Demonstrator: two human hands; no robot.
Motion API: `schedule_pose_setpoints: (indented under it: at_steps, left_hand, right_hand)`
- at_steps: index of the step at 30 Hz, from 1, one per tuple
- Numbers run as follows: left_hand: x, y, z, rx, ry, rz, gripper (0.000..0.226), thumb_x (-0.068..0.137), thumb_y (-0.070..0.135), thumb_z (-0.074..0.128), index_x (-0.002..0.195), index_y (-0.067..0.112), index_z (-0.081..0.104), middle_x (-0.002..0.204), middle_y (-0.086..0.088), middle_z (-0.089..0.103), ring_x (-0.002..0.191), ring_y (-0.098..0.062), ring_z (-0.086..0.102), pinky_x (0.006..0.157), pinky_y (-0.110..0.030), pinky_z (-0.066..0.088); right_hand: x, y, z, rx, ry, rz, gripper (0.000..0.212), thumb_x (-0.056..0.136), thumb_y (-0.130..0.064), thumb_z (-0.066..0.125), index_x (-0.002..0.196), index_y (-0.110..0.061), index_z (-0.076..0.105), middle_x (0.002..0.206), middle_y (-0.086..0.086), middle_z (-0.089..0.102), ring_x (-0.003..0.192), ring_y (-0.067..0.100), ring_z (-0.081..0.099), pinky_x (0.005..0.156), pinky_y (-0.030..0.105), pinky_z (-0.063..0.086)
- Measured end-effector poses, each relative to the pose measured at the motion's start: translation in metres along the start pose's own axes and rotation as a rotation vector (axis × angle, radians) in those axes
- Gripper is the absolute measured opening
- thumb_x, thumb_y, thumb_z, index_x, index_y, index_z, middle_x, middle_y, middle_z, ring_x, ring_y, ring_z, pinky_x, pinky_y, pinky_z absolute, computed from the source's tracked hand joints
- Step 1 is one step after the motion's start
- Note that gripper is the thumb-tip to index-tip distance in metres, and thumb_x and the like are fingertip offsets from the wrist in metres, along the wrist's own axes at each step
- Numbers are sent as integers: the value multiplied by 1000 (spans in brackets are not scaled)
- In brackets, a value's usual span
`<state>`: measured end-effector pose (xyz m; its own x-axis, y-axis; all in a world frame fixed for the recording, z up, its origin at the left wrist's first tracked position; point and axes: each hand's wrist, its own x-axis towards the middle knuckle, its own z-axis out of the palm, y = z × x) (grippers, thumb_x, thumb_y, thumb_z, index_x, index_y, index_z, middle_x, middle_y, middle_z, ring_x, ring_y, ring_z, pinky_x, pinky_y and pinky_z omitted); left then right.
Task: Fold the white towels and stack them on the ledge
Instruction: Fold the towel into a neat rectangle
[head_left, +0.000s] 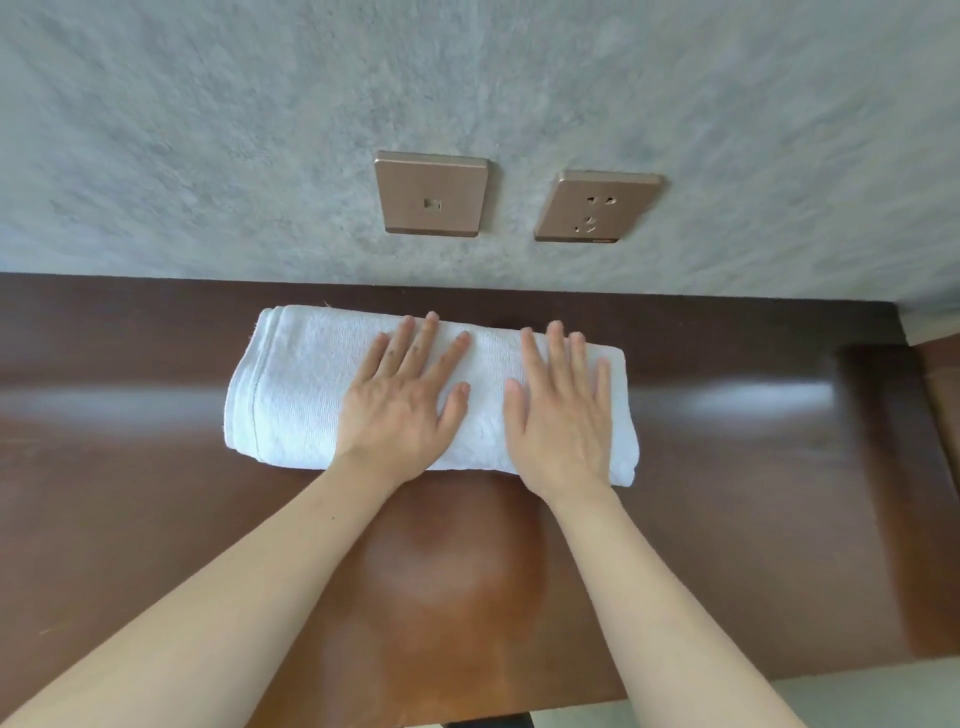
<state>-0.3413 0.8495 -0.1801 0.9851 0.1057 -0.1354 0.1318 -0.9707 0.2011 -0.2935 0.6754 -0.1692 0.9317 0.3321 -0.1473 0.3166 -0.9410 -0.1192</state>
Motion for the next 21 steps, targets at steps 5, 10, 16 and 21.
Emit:
schedule_pose_setpoints:
  at_steps: [5, 10, 16, 21]
  left_hand:
    - [-4, -30, 1, -10, 13, -74, 67, 96, 70, 11, 157, 42, 15, 167, 1, 12, 154, -21, 7, 125, -44, 3]
    - [-12, -62, -5, -67, 88, -372, 64, 92, 69, 25, 153, 46, 24, 167, 4, 15, 153, -21, 9, 120, -50, 13]
    - [-38, -80, -6, -693, 274, -880, 65, 86, 66, 54, 144, 41, 39, 143, 3, 50, 131, -24, 48, 100, -46, 44]
    - [-38, -86, -2, -792, 277, -1017, 57, 83, 70, 54, 107, 19, 55, 97, 4, 59, 95, -25, 58, 75, -37, 40]
  right_hand:
    - [0, 40, -2, -6, -34, -14, 64, 99, -48, 8, 160, -29, 18, 167, 5, 16, 153, 27, 14, 122, 47, 17]
    - [-9, 81, -11, 336, -140, 373, 55, 99, -46, 15, 153, -53, 5, 156, 2, 39, 134, 29, 47, 102, 50, 43]
    - [-5, 58, -15, 765, -93, 572, 52, 99, -54, 36, 140, -24, 47, 130, 3, 60, 117, 27, 55, 95, 41, 43]
    - [-7, 44, -9, 693, -44, 537, 51, 99, -54, 37, 127, -15, 54, 114, 10, 59, 110, 34, 57, 97, 49, 46]
